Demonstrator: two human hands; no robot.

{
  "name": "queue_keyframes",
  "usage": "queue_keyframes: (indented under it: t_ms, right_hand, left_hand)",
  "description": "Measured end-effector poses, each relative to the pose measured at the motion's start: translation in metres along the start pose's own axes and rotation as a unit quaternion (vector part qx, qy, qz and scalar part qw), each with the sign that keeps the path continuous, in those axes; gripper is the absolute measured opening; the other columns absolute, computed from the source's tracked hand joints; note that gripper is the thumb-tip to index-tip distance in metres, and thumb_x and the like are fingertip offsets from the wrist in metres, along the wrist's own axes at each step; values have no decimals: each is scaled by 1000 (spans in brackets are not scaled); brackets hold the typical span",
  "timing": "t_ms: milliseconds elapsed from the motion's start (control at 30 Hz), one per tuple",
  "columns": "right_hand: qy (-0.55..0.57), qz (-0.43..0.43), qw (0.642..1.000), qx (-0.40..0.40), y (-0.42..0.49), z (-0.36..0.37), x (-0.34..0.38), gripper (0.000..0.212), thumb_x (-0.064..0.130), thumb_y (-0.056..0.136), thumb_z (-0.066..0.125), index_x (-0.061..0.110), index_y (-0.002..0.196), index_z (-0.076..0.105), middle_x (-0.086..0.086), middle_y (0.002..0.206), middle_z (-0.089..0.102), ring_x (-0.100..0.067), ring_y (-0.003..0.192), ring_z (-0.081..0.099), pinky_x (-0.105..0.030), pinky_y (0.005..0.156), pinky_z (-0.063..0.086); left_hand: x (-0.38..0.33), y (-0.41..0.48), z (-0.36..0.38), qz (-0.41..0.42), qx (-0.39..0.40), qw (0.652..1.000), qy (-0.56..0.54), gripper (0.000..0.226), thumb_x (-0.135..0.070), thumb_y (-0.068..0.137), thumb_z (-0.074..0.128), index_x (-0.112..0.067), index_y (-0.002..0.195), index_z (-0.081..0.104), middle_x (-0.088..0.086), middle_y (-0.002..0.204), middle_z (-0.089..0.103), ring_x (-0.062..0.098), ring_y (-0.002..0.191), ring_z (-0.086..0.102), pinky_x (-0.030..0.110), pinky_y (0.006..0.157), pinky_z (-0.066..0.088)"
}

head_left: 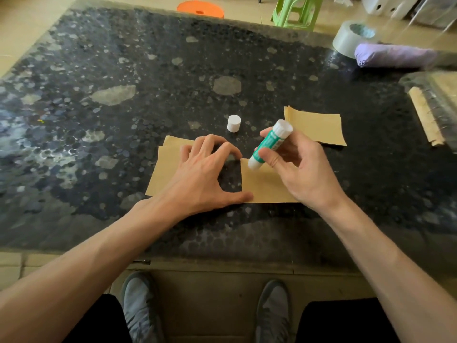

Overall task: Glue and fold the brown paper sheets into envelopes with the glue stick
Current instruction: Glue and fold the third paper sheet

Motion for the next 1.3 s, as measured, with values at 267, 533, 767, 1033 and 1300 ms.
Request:
queue_keyframes:
  t_ms: [267, 533, 767, 1033, 1300]
  right_hand:
    - [-93, -2, 995, 38, -10, 18, -2, 33, 45, 99, 66, 28, 126, 57, 18, 115, 67, 5, 110, 60, -5, 85, 47]
    - [-118, -31, 991, 60, -14, 21, 6, 32, 44, 99, 66, 24, 124, 59, 14, 107, 67, -2, 101, 61, -7, 82, 44]
    - [-147, -57, 986, 56, -17, 23, 6, 33, 42, 98, 65, 22, 124, 59, 8, 105, 68, -9, 92, 61, -18, 80, 46]
    - [-138, -58, 987, 55, -16, 27, 5, 28, 26, 101, 65, 19, 127, 58, 3, 107, 70, -11, 97, 63, -21, 81, 49]
    - [-141, -60, 987, 43, -13, 28, 5, 27, 23, 101, 66, 20, 126, 58, 3, 107, 70, -9, 97, 62, -15, 81, 47]
  left_hand:
    - [1, 0, -1, 10, -10, 1000, 1, 72, -84, 67, 68, -41, 124, 54, -9, 136, 40, 12, 131, 34, 31, 104, 24]
    - [0, 0, 0, 14, -10, 1000, 7, 68, -86, 69, 65, -45, 123, 54, -9, 137, 40, 12, 131, 35, 33, 103, 25]
    - [-1, 0, 0, 19, -22, 1000, 7, 67, -85, 69, 63, -43, 120, 53, -10, 135, 42, 14, 128, 37, 34, 100, 25]
    - [-1, 0, 0, 19, -28, 999, 10, 66, -82, 70, 70, -43, 120, 54, -11, 133, 42, 13, 127, 38, 35, 100, 26]
    - [0, 1, 1, 16, -19, 1000, 12, 68, -84, 69, 67, -43, 122, 54, -11, 133, 42, 13, 129, 37, 33, 101, 23]
Point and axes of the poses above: each hand's wrist, its own y-axis towards the middle knuckle, its own z-axis out of the palm, x = y × z, the point moved 5 cm from there along y, towards the middle knuckle
